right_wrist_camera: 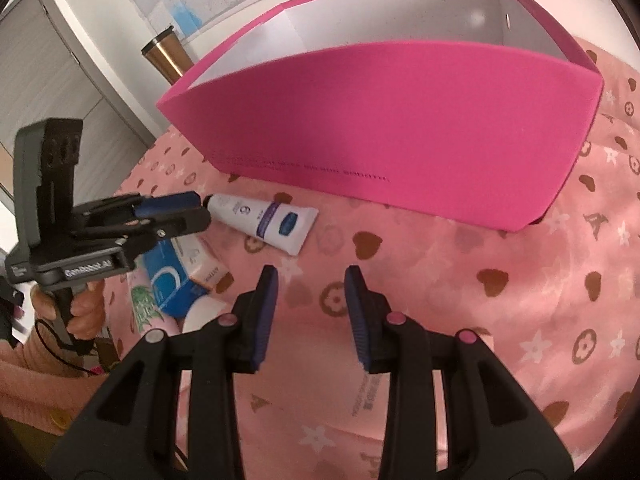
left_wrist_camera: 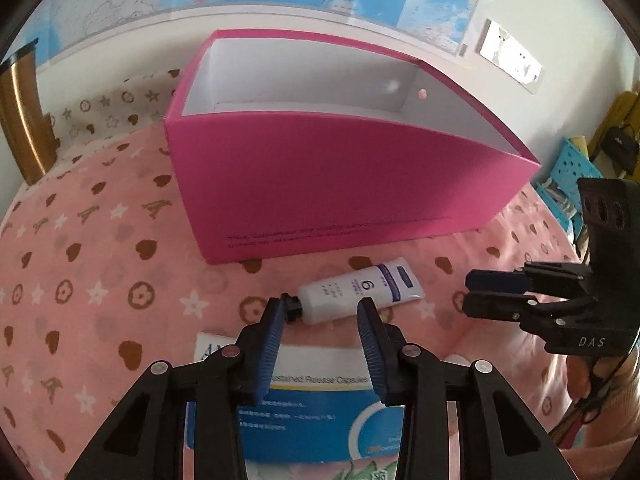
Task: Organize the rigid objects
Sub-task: 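Grasp the white tube with the purple label with the left gripper, then carry the white tube into the magenta box and open the left gripper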
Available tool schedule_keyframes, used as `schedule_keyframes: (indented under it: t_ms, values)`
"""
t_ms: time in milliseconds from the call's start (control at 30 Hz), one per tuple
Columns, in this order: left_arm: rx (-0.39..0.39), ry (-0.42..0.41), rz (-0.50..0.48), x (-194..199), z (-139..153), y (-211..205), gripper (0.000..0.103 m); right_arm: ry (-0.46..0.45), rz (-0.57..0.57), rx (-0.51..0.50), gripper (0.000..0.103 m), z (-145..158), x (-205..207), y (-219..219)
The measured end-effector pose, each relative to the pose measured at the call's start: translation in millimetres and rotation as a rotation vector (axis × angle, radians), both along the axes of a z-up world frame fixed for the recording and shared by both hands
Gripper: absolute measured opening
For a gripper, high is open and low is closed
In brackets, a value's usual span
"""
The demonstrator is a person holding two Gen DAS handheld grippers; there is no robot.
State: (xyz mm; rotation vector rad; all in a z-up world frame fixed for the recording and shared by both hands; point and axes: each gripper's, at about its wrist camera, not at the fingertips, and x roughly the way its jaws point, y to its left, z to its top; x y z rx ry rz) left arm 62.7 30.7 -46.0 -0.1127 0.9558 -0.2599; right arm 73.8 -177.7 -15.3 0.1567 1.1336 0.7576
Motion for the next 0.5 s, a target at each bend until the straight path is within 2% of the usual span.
schedule_keyframes:
  t_ms: [500]
  values:
    - [-0.016, 0.024, -0.044, 7.1, -7.3, -9.2, 0.041, 0.047, -0.031, 0.059, 0.037, -14.4, 17.9, 29.3]
